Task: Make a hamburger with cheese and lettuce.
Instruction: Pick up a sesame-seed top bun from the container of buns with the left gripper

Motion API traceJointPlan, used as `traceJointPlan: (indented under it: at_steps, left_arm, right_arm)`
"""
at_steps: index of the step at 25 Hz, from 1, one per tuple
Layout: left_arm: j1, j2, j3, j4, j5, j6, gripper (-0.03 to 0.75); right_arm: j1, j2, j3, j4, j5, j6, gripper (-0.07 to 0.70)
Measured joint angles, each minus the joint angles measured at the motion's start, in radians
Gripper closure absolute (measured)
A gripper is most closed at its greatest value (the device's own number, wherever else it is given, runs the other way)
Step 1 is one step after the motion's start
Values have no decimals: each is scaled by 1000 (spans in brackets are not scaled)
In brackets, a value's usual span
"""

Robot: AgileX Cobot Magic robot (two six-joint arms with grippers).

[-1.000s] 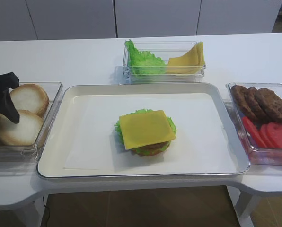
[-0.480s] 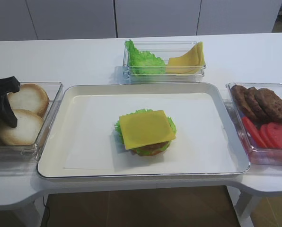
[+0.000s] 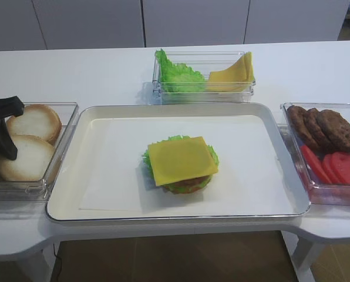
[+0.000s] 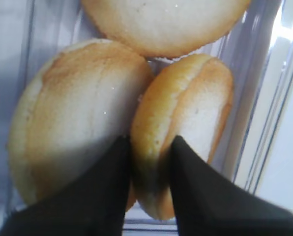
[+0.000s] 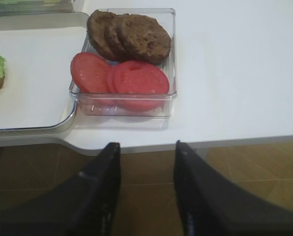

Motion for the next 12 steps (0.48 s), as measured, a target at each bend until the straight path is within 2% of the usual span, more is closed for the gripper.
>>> traceJointPlan:
  at_steps: [12]
  left_arm:
    - [0,0,0,2,-4,4,543]
  right_arm:
    - [0,0,0,0,0,0,357]
